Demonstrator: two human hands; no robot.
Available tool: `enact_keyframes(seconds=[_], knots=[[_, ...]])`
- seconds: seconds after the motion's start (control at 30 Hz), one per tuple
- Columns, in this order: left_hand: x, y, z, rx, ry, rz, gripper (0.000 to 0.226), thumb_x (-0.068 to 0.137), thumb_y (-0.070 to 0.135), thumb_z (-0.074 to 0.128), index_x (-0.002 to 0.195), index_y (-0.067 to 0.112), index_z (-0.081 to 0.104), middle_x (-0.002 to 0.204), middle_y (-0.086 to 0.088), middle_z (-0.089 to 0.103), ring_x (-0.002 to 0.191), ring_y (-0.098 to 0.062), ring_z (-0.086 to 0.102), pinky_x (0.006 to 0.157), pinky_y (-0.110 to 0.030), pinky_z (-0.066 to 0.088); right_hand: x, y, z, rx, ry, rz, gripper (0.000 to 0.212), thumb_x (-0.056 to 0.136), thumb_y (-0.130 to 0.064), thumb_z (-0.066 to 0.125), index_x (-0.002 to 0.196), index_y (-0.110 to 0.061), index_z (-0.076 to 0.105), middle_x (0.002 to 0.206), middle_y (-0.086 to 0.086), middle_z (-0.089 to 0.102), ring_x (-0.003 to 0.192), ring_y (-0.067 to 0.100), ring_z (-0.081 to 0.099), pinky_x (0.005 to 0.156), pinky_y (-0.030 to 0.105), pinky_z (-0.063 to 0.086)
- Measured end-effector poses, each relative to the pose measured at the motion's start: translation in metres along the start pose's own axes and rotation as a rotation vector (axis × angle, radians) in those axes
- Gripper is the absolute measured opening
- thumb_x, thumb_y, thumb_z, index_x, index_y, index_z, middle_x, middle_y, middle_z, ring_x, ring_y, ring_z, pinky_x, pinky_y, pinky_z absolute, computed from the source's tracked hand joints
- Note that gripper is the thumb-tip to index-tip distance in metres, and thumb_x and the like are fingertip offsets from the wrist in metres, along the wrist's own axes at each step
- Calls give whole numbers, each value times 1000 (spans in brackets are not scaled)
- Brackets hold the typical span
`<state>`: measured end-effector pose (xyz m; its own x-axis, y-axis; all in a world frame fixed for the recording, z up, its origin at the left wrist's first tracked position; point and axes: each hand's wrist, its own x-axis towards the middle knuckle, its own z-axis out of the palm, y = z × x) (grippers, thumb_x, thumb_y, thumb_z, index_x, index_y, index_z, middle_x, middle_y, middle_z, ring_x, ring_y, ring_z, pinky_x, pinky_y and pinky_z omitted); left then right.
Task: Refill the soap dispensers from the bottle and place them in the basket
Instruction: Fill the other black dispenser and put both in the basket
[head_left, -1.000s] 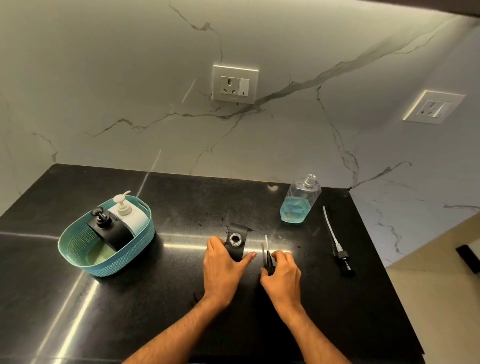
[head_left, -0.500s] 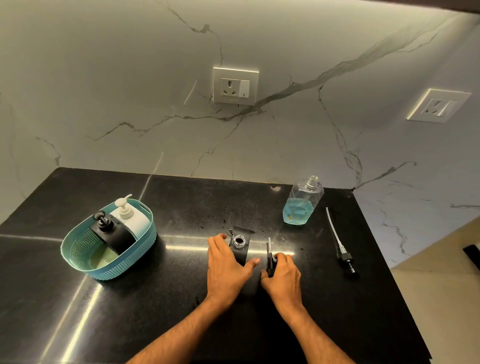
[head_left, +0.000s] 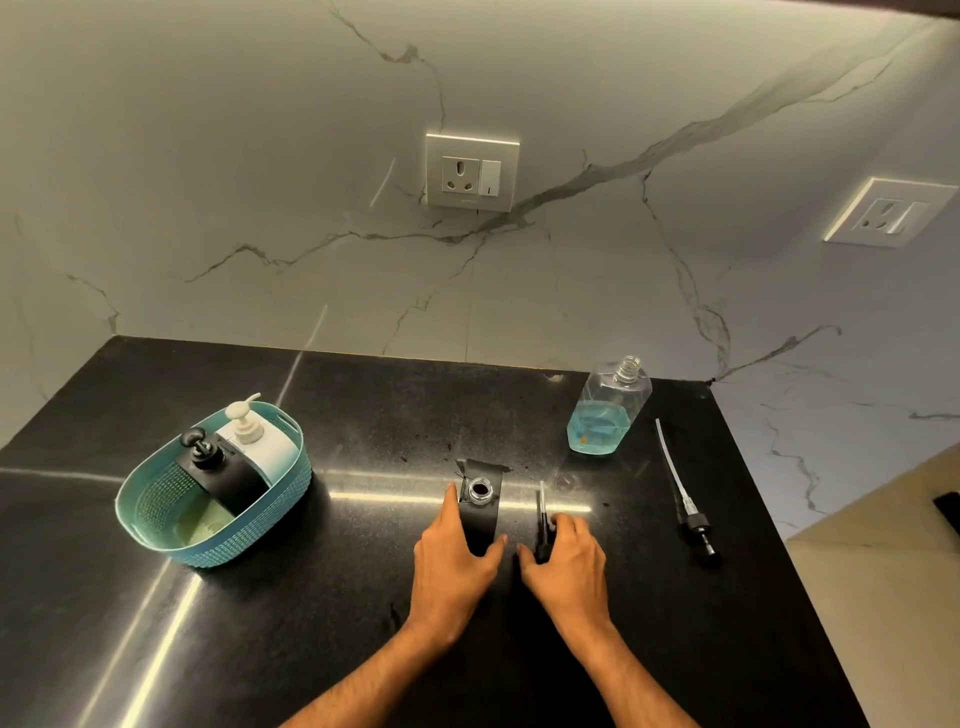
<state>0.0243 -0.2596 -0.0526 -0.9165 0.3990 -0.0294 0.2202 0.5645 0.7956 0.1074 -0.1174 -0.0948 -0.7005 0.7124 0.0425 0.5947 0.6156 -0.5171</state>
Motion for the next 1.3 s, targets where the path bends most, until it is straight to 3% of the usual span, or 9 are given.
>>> enact_keyframes(seconds=[0.13,0.2,0.4,0.8,0.9,1.03,1.1,1.2,1.3], knots=[[-3,4,-5,-39,-10,-7,66,83,41,82,140,22,53,91,24,68,85,15,65,76,-1,45,4,2,-4,10,59,-7,55,77,-47,80,118,-13,64,108,-1,61,103,20,62,88,27,48],[-3,7,-4,-72,-18,-3,55,84,36,83,131,25,58,85,30,61,77,23,58,71,1,44,11,5,-7,55,111,-17,53,77,-44,82,117,-12,66,105,-2,63,98,18,63,86,27,50],[10,19,-2,-86,46,23,48,83,38,81,124,27,60,95,19,70,86,4,66,69,1,44,54,26,-35,367,256,19,60,72,-23,91,124,-13,63,106,-5,61,91,12,64,81,34,59],[49,53,11,-131,118,73,47,83,29,83,126,23,63,94,18,69,83,9,64,70,-1,46,163,71,-73,669,65,79,102,70,-10,92,155,-17,36,155,3,44,138,15,44,114,35,40],[56,62,16,-129,140,70,49,82,29,83,125,23,63,92,18,68,81,8,63,68,-1,45,183,77,-81,719,-26,-5,99,69,-8,93,152,-20,41,150,-3,50,139,12,47,115,36,40],[63,72,24,-118,166,63,48,81,30,83,124,23,63,88,20,64,78,8,61,67,-1,45,199,74,-92,809,-149,-67,81,68,-1,91,130,-41,56,133,-10,64,124,7,61,98,27,54],[65,75,27,-110,178,60,46,81,30,83,122,23,63,88,20,64,77,7,61,66,-1,45,205,75,-93,831,-160,-62,76,67,1,90,125,-38,59,127,-6,68,119,13,66,92,28,58],[66,79,32,-101,193,58,44,81,30,83,121,23,64,88,20,64,77,8,61,66,-2,46,208,78,-90,850,-187,-64,74,61,-14,95,127,-25,63,125,0,70,117,19,68,94,39,59],[67,82,35,-86,207,52,44,81,33,83,119,24,64,87,23,63,77,9,61,66,-2,47,207,82,-85,828,-164,-86,77,50,-36,101,118,-29,67,123,5,68,114,21,69,93,48,60]])
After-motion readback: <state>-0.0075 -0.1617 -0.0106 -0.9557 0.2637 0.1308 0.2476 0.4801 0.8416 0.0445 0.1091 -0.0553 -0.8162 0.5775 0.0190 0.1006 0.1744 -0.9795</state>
